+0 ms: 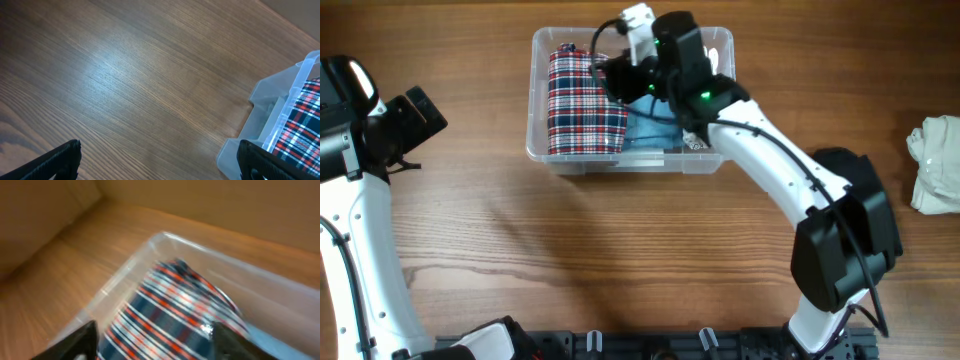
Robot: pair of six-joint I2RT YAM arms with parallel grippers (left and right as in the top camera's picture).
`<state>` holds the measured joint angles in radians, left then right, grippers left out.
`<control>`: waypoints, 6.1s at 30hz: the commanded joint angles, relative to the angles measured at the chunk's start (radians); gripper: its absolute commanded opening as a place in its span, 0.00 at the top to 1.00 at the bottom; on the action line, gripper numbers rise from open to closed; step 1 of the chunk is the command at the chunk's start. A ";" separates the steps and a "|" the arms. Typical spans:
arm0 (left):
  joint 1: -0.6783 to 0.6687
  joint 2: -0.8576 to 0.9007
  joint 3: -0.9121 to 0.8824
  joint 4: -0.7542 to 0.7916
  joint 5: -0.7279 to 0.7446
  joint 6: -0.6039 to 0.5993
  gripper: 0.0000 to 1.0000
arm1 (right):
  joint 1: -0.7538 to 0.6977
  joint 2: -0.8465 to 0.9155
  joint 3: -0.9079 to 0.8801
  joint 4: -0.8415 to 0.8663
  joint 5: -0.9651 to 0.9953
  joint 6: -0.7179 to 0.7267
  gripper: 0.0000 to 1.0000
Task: Pack container
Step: 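Press the plaid shirt into place with the right gripper and withdraw, then grasp the black garment with the right gripper and lift it, then carry the black garment into the box between plaid and white items, then push the black garment down into the gap with the right gripper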
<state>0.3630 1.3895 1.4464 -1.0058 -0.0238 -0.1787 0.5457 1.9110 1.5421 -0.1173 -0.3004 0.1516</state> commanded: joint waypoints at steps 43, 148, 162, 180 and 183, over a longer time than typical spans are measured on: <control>0.006 0.004 -0.003 0.002 0.008 -0.009 0.00 | -1.201 -0.333 0.214 -1.426 0.326 0.330 0.00; 0.006 0.004 -0.003 0.002 0.008 -0.009 0.00 | 0.152 -0.290 -0.071 -0.373 0.769 0.395 0.00; 0.006 0.004 -0.003 0.002 0.008 -0.009 0.00 | -0.113 -0.174 -0.072 -0.677 0.508 0.166 0.04; 0.006 0.004 -0.003 0.002 0.008 -0.009 0.00 | -0.113 -0.216 -0.070 -0.546 0.242 0.331 0.96; 0.006 0.004 -0.003 0.002 0.008 -0.009 0.00 | -0.113 -0.243 -0.070 -0.470 0.196 0.508 0.96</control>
<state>0.3630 1.3895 1.4460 -1.0058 -0.0238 -0.1787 0.4282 1.7283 1.4616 -0.6395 -0.0006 0.4862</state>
